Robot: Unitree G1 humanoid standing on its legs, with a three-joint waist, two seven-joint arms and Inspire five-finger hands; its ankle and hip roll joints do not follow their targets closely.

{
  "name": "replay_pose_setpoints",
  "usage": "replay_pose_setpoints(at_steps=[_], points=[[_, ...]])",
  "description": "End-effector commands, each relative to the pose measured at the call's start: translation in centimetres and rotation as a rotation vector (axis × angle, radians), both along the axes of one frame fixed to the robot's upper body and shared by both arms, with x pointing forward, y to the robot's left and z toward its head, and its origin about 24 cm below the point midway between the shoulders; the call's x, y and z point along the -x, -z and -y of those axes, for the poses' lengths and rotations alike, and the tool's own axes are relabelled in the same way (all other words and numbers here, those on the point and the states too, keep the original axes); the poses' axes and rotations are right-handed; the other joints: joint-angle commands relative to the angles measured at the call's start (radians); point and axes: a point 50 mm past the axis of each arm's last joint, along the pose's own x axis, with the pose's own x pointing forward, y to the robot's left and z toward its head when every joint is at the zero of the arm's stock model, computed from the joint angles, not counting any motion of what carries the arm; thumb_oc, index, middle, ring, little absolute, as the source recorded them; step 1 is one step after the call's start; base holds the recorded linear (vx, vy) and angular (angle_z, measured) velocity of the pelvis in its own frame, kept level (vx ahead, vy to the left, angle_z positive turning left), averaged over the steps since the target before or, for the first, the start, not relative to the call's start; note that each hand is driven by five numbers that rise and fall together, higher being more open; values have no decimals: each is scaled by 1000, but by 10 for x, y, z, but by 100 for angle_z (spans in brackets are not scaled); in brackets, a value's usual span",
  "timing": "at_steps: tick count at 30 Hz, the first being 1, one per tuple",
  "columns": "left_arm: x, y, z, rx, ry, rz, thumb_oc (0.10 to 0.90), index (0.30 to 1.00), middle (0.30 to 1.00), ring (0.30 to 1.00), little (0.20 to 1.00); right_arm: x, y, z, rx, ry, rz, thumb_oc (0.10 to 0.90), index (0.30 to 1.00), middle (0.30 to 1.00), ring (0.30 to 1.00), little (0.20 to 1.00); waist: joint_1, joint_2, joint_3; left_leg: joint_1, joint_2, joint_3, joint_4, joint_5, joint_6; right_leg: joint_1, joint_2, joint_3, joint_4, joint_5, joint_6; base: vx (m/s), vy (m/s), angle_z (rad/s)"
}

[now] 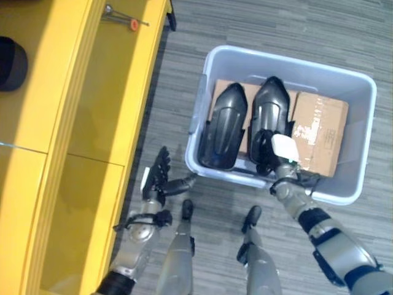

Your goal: Move parts from the plastic box to the shelf.

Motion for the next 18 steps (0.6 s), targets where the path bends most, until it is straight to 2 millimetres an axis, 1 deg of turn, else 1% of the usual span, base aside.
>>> replay_pose_setpoints(at_steps=[1, 5, 10, 16, 18], points=[[-2, -37, 12, 61, 59, 209, 900, 1000, 1000, 1000, 1000, 22, 52, -1, 61, -40, -288, 400, 300, 300, 300, 300, 29, 34, 13, 9, 18, 0, -54, 30, 19, 49, -101, 12, 141, -89, 106, 0, 0, 0], [-4, -35, 13, 59, 63, 202, 900, 1000, 1000, 1000, 1000, 29, 60, 1, 59, -40, -308, 400, 300, 300, 300, 300, 26, 33, 5, 17, 18, -1, -62, 32, 17, 54, -102, 10, 138, -89, 107, 0, 0, 0], [-5, -33, 14, 55, 62, 196, 900, 1000, 1000, 1000, 1000, 35, 65, 3, 102, -65, -321, 400, 300, 300, 300, 300, 19, 28, -8, 34, 23, -2, -80, 41, 11, 66, -98, 9, 131, -91, 107, 0, 0, 0], [-6, -34, 13, 37, 61, 196, 900, 1000, 1000, 1000, 1000, 39, 64, 3, 101, -88, -299, 400, 300, 300, 300, 300, 10, 21, -25, 53, 30, -4, -101, 52, 4, 78, -92, 10, 122, -91, 108, 0, 0, 0], [-6, -33, 11, 30, 56, 191, 900, 1000, 1000, 1000, 1000, 40, 61, 6, 88, -95, -273, 400, 300, 300, 300, 300, 3, 17, -37, 67, 32, -3, -109, 54, 2, 89, -90, 5, 122, -93, 109, 0, 0, 0]])
